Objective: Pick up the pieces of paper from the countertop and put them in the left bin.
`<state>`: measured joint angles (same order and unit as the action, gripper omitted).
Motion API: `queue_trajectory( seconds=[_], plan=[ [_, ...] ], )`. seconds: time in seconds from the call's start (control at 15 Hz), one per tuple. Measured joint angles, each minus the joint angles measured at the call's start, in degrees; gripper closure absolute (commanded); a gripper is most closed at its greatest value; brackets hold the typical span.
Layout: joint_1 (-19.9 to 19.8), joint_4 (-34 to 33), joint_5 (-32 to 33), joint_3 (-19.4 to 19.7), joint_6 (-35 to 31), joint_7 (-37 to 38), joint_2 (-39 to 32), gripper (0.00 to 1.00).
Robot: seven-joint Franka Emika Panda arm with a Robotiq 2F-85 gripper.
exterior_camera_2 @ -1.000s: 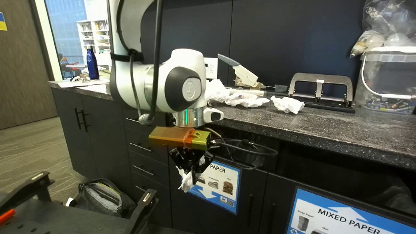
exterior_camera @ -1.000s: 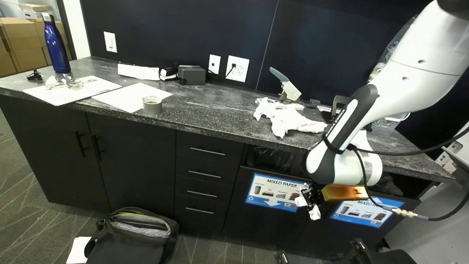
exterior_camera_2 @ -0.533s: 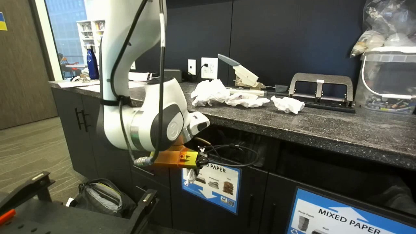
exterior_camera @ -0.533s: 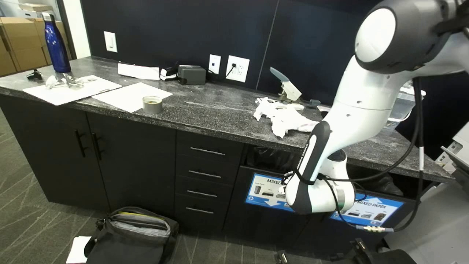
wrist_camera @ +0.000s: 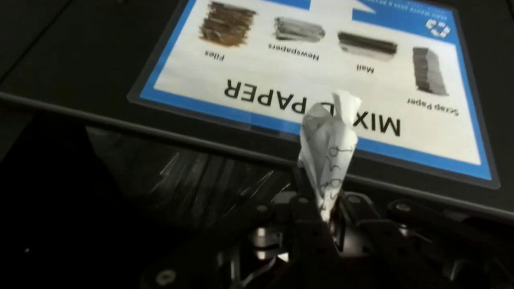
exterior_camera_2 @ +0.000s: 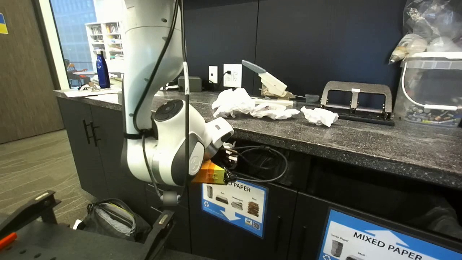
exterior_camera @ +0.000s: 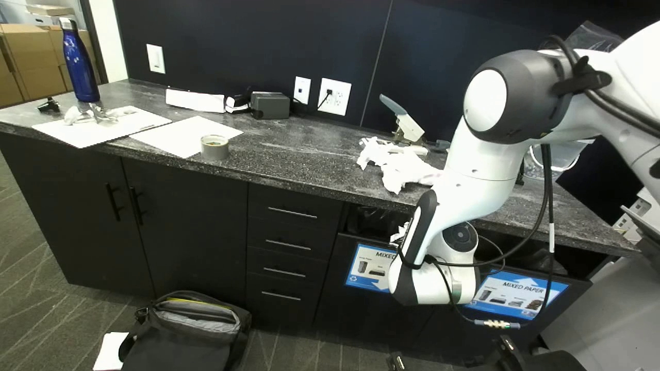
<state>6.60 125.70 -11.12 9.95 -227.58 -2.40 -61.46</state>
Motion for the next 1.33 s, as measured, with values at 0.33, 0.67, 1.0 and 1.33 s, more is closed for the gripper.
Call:
queue_trajectory(
  seconds=[0.33,0.67,1.0,1.33],
  plan=[
    [-1.3,-8.7,-4.4,0.0,-7.4,0.0,-5.4,0.9],
    [-2.9,-18.5,-8.9,-0.3,-11.6,-0.1,-13.0,0.9],
    [-3.9,-27.2,-11.0,-1.0,-12.3,-0.3,-18.6,0.9],
    [-4.8,-33.1,-12.1,-1.9,-11.3,-1.3,-21.4,0.49]
  ],
)
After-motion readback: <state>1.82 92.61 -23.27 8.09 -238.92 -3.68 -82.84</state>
